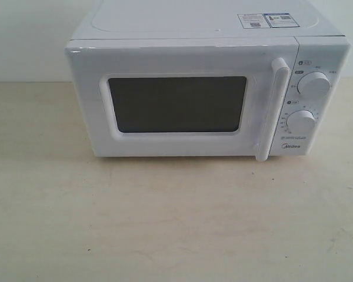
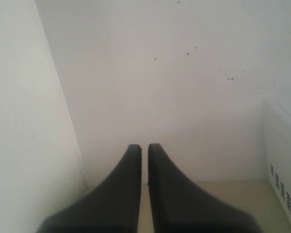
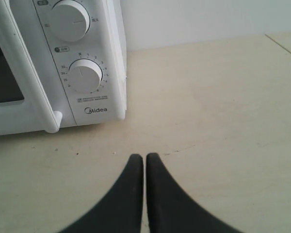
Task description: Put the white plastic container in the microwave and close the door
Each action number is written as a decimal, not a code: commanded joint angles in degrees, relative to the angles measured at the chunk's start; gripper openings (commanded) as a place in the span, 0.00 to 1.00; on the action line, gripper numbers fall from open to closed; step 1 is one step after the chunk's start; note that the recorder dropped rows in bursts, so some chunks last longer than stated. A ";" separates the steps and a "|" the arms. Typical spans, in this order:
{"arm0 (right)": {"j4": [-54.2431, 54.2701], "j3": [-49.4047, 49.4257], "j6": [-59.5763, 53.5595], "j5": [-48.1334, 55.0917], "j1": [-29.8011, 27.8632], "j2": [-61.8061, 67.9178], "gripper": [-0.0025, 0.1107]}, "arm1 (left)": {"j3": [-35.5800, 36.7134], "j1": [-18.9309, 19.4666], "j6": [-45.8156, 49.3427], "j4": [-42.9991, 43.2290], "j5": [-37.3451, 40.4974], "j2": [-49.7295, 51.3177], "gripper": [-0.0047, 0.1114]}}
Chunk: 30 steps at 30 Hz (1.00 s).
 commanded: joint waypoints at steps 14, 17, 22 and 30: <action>-0.40 0.29 -0.13 -0.24 -0.27 -0.27 0.02 | 30.72 3.66 -14.12 1.77 -20.06 -5.06 0.08; -0.40 0.29 -0.13 -0.24 -0.27 -0.27 0.02 | 33.28 3.66 -18.77 1.77 -20.42 -5.06 0.08; -0.40 0.29 -0.13 -0.24 -0.27 -0.27 0.02 | 33.58 3.00 -27.88 1.77 -28.19 -5.06 0.08; -0.40 0.29 -0.13 -0.24 -0.27 -0.27 0.02 | 33.58 3.00 -29.49 1.77 -29.65 -5.06 0.08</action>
